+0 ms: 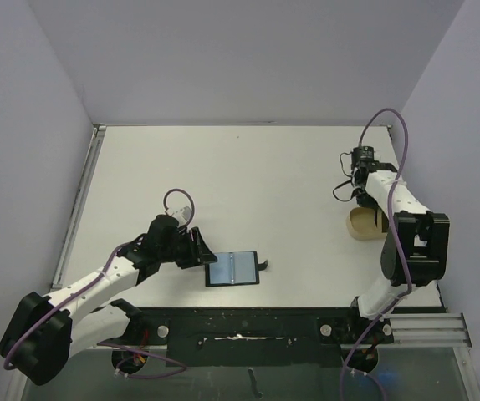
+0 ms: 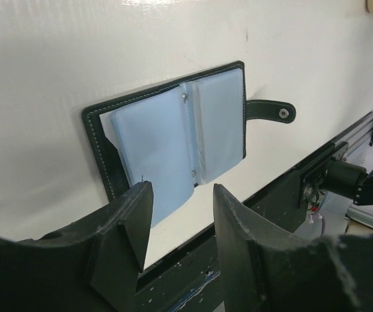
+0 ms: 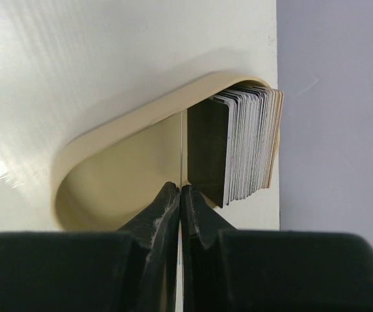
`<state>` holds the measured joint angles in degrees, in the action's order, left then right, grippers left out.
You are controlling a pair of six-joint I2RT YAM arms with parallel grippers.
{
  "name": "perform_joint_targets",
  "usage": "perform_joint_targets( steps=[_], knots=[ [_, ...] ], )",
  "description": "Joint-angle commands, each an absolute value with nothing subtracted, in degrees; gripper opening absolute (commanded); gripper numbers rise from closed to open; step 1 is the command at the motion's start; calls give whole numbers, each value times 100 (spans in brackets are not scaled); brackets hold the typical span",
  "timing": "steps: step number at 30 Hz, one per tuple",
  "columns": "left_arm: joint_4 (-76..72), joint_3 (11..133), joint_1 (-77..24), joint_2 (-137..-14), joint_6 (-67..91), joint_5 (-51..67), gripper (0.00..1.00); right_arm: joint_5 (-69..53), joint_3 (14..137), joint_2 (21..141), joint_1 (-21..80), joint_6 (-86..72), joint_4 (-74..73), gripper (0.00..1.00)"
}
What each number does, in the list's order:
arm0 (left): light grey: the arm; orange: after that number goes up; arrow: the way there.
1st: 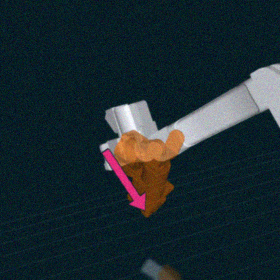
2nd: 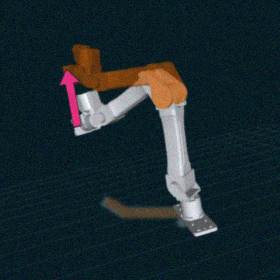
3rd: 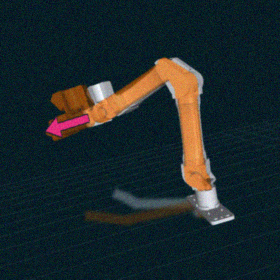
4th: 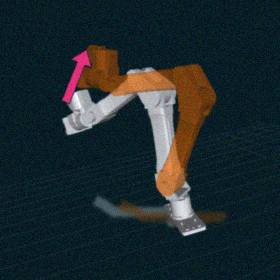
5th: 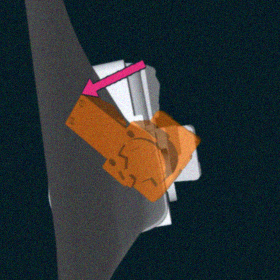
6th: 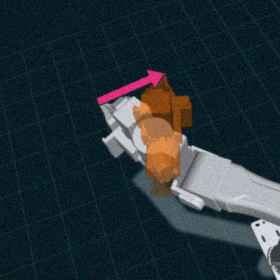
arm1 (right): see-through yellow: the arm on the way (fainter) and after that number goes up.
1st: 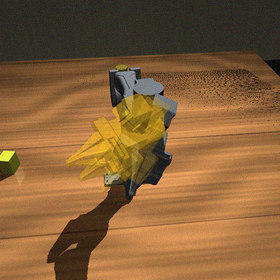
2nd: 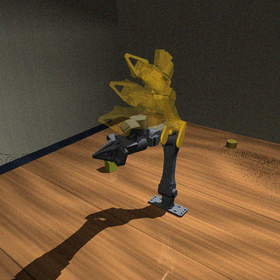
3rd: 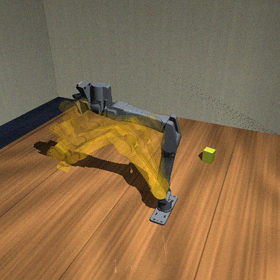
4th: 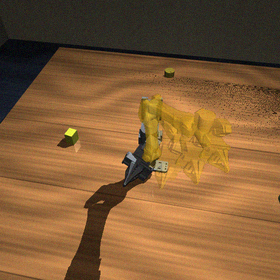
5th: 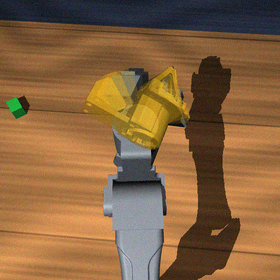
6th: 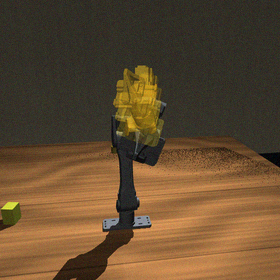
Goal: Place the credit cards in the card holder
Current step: Pick up the credit card from the storage box, then insert the credit card into the card holder.
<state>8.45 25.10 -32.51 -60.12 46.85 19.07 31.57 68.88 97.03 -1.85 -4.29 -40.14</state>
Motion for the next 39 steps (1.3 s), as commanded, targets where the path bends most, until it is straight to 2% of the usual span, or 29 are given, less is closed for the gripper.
perform_joint_targets(
  steps=[1, 11, 18, 21, 31, 39],
  knots=[
    [1087, 2643, -3160, -5931, 4642, 1574, 41, 2804, 7276, 9063, 73, -629, -4417, 0],
    [1318, 2600, -3142, -6050, 4774, 1067, 45, 1116, 6914, 7750, 1049, -1508, -4238, 0],
    [748, 2383, -3103, -6280, 5023, 1449, 44, -448, 5839, 6580, 2057, -2565, -2890, 0],
    [456, 2271, -3107, -6367, 5141, 1519, 43, -572, 5458, 6379, 2542, -3010, -2408, 0],
    [-163, 1961, -3103, -6533, 5427, 1634, 38, -1421, 3889, 6577, 3723, -4711, 160, 0],
    [-462, 1823, -3137, -6732, 5513, 1683, 30, -1374, 3646, 7439, 4261, -5220, 787, 0]
  ],
)
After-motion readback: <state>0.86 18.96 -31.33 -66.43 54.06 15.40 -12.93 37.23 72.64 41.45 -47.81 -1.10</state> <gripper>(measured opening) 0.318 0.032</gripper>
